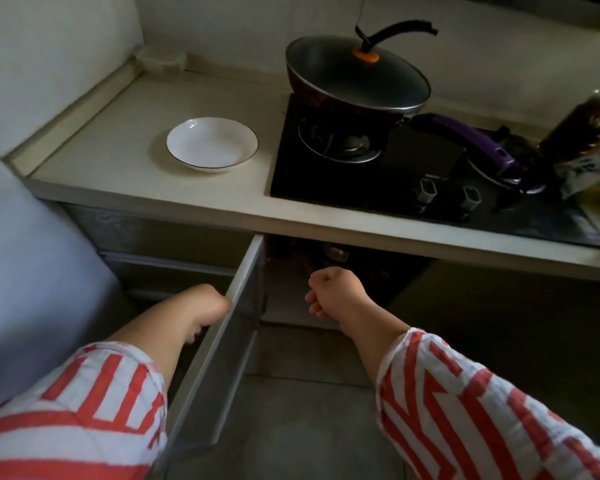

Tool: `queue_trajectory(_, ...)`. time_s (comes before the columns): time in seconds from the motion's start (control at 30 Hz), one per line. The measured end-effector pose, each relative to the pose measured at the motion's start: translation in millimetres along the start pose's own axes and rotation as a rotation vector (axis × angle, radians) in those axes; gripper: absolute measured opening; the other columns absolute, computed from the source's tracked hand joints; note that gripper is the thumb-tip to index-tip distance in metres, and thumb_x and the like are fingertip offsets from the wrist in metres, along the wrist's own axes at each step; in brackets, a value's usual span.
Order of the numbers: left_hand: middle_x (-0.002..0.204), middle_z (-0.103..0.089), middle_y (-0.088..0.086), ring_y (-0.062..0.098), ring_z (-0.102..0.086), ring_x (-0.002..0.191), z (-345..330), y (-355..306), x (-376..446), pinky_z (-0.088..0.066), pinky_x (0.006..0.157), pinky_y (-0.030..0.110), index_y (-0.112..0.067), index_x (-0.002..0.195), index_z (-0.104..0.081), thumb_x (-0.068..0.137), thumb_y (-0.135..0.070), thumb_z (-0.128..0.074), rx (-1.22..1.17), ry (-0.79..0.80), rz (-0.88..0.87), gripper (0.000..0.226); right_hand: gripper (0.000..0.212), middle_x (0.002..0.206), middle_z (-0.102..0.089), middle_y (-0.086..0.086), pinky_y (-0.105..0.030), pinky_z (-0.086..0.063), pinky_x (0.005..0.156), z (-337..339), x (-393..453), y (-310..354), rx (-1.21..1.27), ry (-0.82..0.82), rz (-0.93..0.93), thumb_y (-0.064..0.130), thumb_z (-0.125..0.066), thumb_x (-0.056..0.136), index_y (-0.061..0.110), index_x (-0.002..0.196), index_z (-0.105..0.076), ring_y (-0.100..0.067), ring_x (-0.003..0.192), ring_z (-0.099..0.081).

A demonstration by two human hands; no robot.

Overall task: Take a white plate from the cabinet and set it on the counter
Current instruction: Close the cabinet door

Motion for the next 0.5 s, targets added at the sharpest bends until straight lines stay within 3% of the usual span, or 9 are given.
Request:
queue_trajectory(0.13, 0.126, -0.055, 0.023, 0.038, -0.054, 0.110, -26, -16, 2, -0.043, 0.082, 0.036, -0.002, 0.131, -0.047, 0.085, -0.019, -0.053, 0.121, -0.043, -0.027, 0.049, 0.021, 0.058, -0.058, 0.001, -0.013, -0.042, 0.032, 20, -2, -31, 0.029, -0.006, -0.021, 0.013, -0.051, 0.089, 0.002, 0.102, -0.063, -0.009, 0.041, -0.054)
queue_trajectory(0.2, 0.129, -0.051, 0.024, 0.041, -0.053, 0.111, -35, -22, 2, -0.046, 0.084, 0.042, -0.003, 0.134, -0.042, 0.086, -0.018, -0.052, 0.135, -0.022, 0.014, 0.051, 0.022, 0.059, -0.058, 0.001, -0.012, -0.041, 0.031, 34, -3, -43, 0.033, -0.005, -0.031, 0.013, -0.050, 0.090, 0.002, 0.104, -0.063, -0.008, 0.041, -0.054)
queue_trajectory(0.3, 0.142, -0.039, 0.025, 0.045, -0.043, 0.124, -54, -27, 0, -0.044, 0.096, 0.055, -0.008, 0.142, -0.030, 0.087, -0.016, -0.053, 0.081, 0.037, 0.105, 0.061, 0.019, 0.066, -0.053, 0.001, -0.011, -0.041, 0.033, 44, -6, -55, -0.019, 0.129, -0.049, 0.006, -0.039, 0.096, 0.009, 0.104, -0.056, -0.002, 0.036, -0.054)
queue_trajectory(0.37, 0.144, -0.037, 0.026, 0.046, -0.042, 0.127, -71, -36, -2, -0.041, 0.101, 0.055, -0.007, 0.143, -0.029, 0.087, -0.015, -0.053, 0.056, 0.074, 0.136, 0.062, 0.021, 0.069, -0.055, -0.003, -0.013, -0.044, 0.039, 60, -4, -64, 0.008, 0.112, -0.090, 0.007, -0.037, 0.097, 0.006, 0.107, -0.055, -0.009, 0.042, -0.055)
queue_trajectory(0.43, 0.140, -0.041, 0.028, 0.045, -0.048, 0.122, -86, -49, -3, -0.044, 0.099, 0.054, -0.006, 0.143, -0.028, 0.087, -0.014, -0.054, 0.044, 0.090, 0.127, 0.062, 0.025, 0.072, -0.058, -0.008, -0.021, -0.049, 0.051, 75, -2, -75, 0.025, 0.096, -0.149, 0.008, -0.039, 0.097, 0.001, 0.113, -0.056, -0.015, 0.050, -0.052)
queue_trajectory(0.5, 0.119, -0.052, 0.026, 0.043, -0.056, 0.110, -102, -65, -7, -0.047, 0.096, 0.052, -0.005, 0.143, -0.027, 0.088, -0.012, -0.054, 0.008, 0.096, 0.090, 0.062, 0.024, 0.069, -0.058, -0.007, -0.024, -0.047, 0.054, 85, -1, -81, 0.014, 0.118, -0.155, 0.008, -0.042, 0.097, -0.001, 0.112, -0.057, -0.016, 0.052, -0.052)
Point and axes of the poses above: each hand's wrist, its own x-axis towards the middle knuckle, its own z-axis out of the back of the hand, y = z × x, the point moved 9 cm from there along x, towards the middle knuckle
